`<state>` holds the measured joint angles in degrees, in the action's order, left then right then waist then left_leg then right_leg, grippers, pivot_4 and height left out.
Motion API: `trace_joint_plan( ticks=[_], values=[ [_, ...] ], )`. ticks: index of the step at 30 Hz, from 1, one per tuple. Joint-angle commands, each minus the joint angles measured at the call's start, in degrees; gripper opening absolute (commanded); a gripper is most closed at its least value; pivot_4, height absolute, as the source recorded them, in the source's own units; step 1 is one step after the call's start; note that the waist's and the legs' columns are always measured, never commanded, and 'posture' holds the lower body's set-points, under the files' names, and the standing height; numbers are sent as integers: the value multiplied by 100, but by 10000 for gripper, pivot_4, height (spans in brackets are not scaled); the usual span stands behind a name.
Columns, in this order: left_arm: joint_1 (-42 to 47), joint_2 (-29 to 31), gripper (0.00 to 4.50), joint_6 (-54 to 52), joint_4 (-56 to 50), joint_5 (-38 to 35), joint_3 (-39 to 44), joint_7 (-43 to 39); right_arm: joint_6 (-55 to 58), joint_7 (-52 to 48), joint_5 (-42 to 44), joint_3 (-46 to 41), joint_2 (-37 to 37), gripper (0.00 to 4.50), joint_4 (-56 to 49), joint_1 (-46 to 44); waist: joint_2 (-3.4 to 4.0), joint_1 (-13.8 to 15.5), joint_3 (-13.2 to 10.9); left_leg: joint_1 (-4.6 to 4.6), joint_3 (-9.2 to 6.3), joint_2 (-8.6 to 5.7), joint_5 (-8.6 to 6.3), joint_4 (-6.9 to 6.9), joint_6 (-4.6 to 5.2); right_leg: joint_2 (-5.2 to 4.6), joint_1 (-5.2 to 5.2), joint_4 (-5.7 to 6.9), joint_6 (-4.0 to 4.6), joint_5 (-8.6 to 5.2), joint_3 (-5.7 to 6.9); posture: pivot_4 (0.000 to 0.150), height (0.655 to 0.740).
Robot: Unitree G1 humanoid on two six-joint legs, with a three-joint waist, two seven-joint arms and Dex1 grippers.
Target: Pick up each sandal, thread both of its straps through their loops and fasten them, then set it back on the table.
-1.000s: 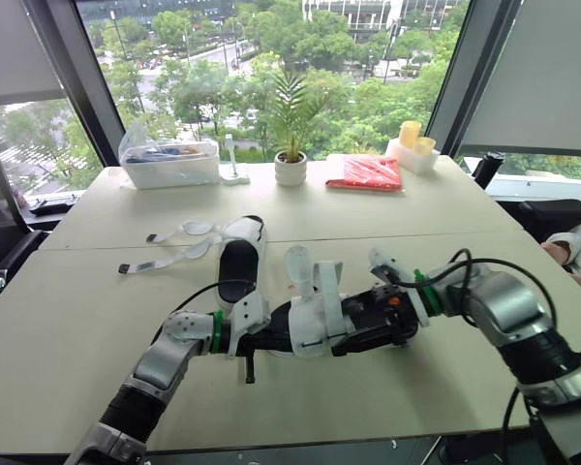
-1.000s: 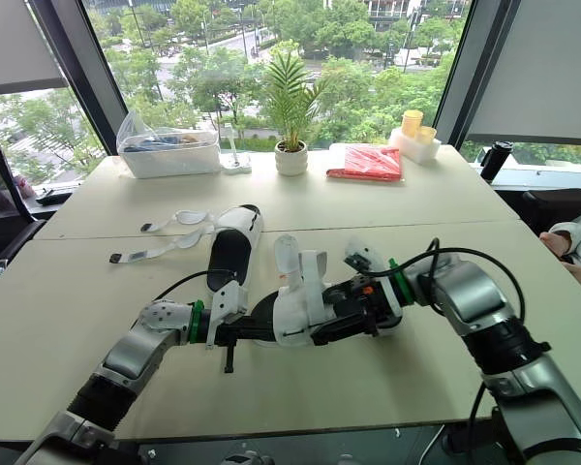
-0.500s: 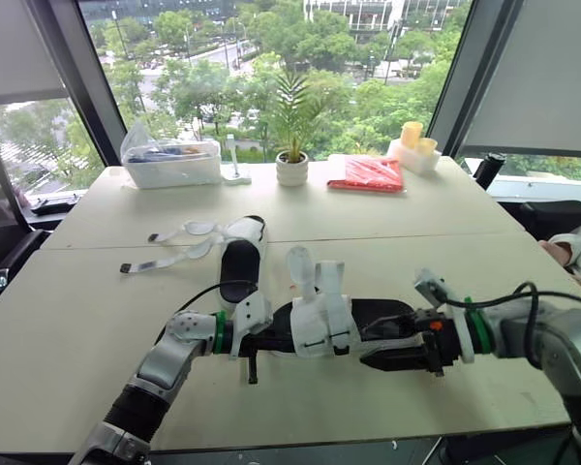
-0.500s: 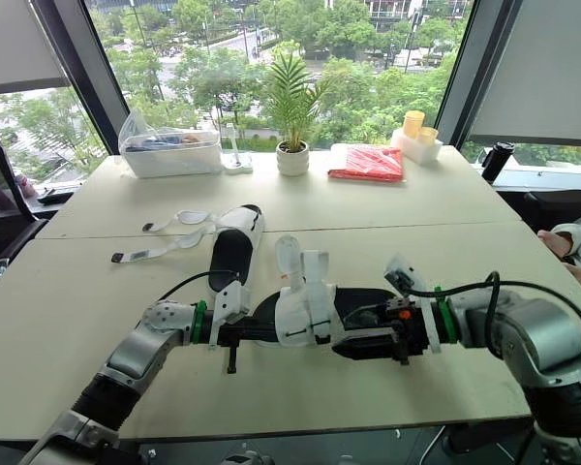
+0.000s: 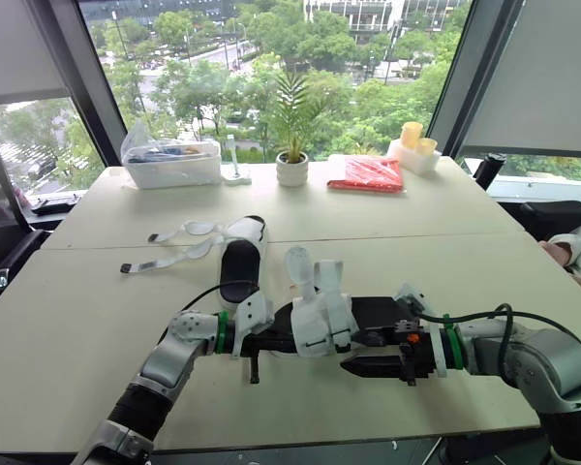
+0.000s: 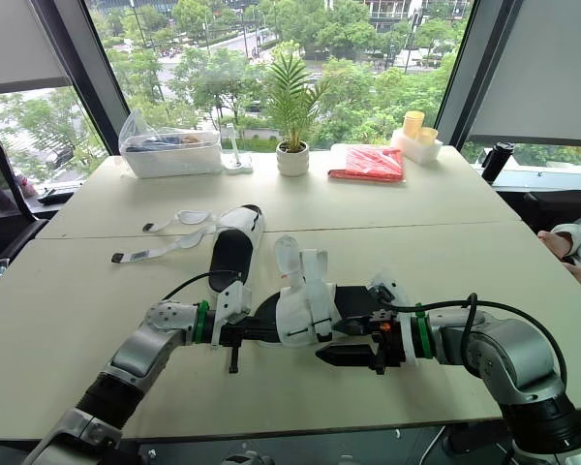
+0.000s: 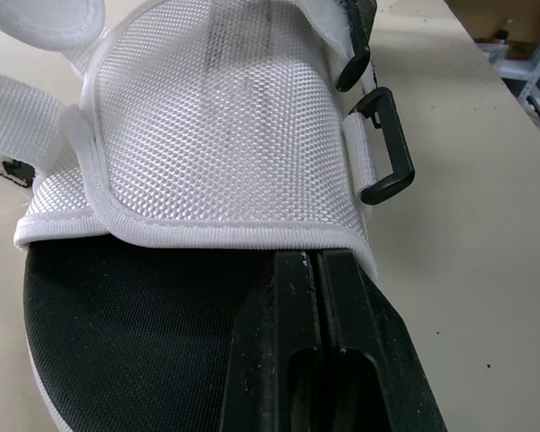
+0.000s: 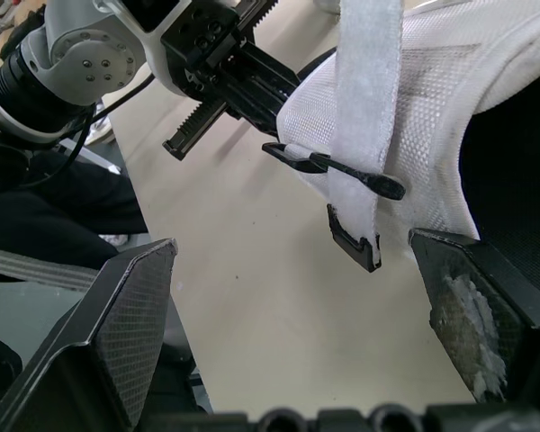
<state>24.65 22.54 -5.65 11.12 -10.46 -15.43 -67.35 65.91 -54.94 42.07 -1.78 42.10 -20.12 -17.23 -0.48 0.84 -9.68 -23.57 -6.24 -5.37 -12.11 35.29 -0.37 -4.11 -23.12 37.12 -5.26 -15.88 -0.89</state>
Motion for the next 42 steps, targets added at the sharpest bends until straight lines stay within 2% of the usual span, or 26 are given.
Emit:
trace_joint_plan(
  ticks=[1,3,9,15,24,29,32,36,39,42],
  values=[
    [7,-16,0,15,55,138,-194,-20,-13,-114,227,167,-44,38934,-84,-141,0,-1,0,0,0,0,0,0,0,0,0,0,0,0,0,1500,7400],
    [-4,1,0,29,57,141,-198,-34,-19,-131,267,221,-34,31421,-51,-161,0,5,0,0,0,0,0,0,0,0,0,0,0,0,0,1500,7400],
    [-32,34,0,52,51,140,-218,-40,-118,-113,208,408,-101,607,259,-279,0,-3,0,0,0,0,0,-2,1,0,0,-1,0,0,0,1500,7400],
    [-28,32,0,55,47,131,-232,-32,-248,-238,14,714,95,607,352,-210,0,-6,0,0,0,0,0,-3,1,1,-1,-1,-1,0,0,1500,7400],
    [-96,5,0,-30,-29,133,-317,-16,-657,-1008,-225,1478,1208,607,-337,1162,-5,6,5,1,-1,0,-4,-1,6,-1,6,-6,-2,-1,4,1500,7400],
    [-85,77,0,23,15,299,-420,-16,-906,-1300,-188,1260,1703,607,-625,1333,-11,10,10,2,-2,1,-4,1,6,-1,11,-13,-2,-2,5,1500,7400],
    [-89,138,0,121,72,382,-465,-50,-868,-1377,61,932,1856,607,-794,1273,-11,7,9,2,-2,1,-5,0,7,-1,11,-14,-2,-2,5,1500,7400],
    [-37,275,0,267,254,565,-628,-192,-412,-1447,1180,-214,2174,607,-1421,682,-6,-4,10,2,-1,1,-5,-1,7,-1,9,-14,-2,-2,4,1500,7400],
    [32,315,0,411,396,662,-719,-242,-263,-1438,1618,-548,2325,607,-1487,282,-15,0,15,6,-2,4,-5,-1,7,0,15,-17,-1,-3,7,1500,7400],
    [134,348,0,623,592,797,-850,-300,-140,-1447,1861,-583,2406,607,-1253,-506,-16,2,17,6,-6,6,-8,-7,9,-1,22,-36,0,-4,13,1500,7400]
  ],
)
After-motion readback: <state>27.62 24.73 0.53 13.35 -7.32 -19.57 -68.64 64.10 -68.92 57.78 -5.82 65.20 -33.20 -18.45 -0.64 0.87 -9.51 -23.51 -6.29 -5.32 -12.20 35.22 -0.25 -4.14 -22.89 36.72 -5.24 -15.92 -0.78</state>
